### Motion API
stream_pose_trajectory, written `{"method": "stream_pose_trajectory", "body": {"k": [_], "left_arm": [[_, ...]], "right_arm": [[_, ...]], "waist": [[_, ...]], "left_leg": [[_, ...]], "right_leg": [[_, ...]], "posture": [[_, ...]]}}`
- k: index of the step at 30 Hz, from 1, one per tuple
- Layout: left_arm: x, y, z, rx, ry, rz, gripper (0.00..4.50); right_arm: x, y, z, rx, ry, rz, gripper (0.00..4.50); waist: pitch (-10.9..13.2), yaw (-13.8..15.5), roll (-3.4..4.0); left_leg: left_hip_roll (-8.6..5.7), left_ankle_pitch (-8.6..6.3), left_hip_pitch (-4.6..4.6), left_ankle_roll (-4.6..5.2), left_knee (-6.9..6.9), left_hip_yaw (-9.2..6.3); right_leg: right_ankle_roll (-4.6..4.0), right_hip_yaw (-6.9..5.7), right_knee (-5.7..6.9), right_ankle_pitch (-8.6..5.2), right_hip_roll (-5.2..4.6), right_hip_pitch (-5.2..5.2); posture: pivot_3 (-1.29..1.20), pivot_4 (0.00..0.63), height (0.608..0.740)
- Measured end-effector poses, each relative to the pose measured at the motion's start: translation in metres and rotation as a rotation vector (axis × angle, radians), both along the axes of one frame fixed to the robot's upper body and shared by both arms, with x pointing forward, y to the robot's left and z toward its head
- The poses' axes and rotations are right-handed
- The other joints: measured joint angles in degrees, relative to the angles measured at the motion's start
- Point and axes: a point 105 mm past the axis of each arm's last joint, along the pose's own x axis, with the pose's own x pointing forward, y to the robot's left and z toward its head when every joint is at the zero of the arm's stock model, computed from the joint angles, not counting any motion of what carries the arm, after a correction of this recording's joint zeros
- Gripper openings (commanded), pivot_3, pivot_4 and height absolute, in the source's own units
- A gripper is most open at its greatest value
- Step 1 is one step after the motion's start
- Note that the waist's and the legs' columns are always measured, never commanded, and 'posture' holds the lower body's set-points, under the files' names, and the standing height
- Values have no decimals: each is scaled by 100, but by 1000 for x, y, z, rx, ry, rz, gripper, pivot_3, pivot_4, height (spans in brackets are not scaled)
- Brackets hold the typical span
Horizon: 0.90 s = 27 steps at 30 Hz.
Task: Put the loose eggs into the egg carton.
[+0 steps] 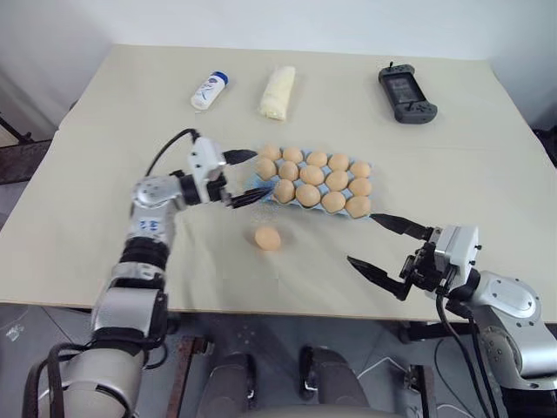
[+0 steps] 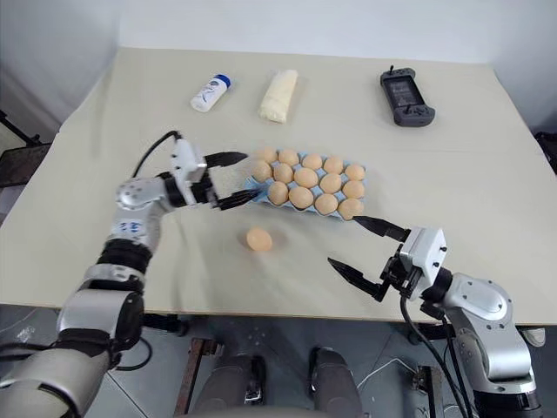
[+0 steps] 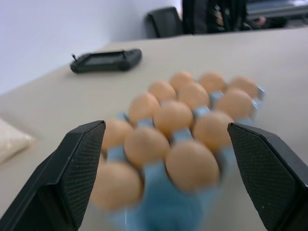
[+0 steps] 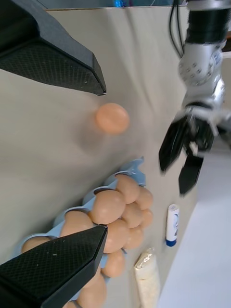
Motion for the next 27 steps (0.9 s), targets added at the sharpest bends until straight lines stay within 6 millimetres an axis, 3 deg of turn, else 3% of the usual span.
{"method": "stream_pose_trajectory", "body": {"k": [4,8,13,16,19,27], "left_arm": [[-18,45,-13,37,51,52,4417],[-38,75,-23,61,56,99,4417],[-87,114,-59,175,163,152,4417],[-91,108,-54,144,159,151,4417],[-88,90,-45,106,105,139,4417],[-73,38,-48,58,124,39,4417]], "right_arm": [[5,-7,-8,-11,25,-9,4500],[8,-11,-11,-19,23,-11,4500],[9,-21,-13,-41,28,-30,4500],[10,-24,-11,-42,23,-34,4500],[10,-23,-10,-44,17,-25,4500],[12,-24,-9,-51,16,-19,4500]], "waist": [[0,-11,0],[0,-13,0],[0,-65,1],[-1,27,1],[-2,65,3],[-2,3,3]], "left_leg": [[0,-1,0,2,0,-3],[0,-1,0,2,0,-9],[2,-7,2,1,-18,-11],[1,-18,2,20,-17,-21],[0,-25,2,5,-16,-15],[1,0,2,30,-19,-12]], "right_leg": [[0,1,0,0,-3,1],[-1,3,1,0,-9,1],[-2,8,-8,-1,-14,-4],[-7,-4,-10,0,-22,3],[-17,-5,-14,7,-29,9],[-16,-11,-10,12,-23,7]], "posture": [[0,150,740],[0,150,740],[0,150,740],[0,150,740],[0,150,740],[0,150,740]]}}
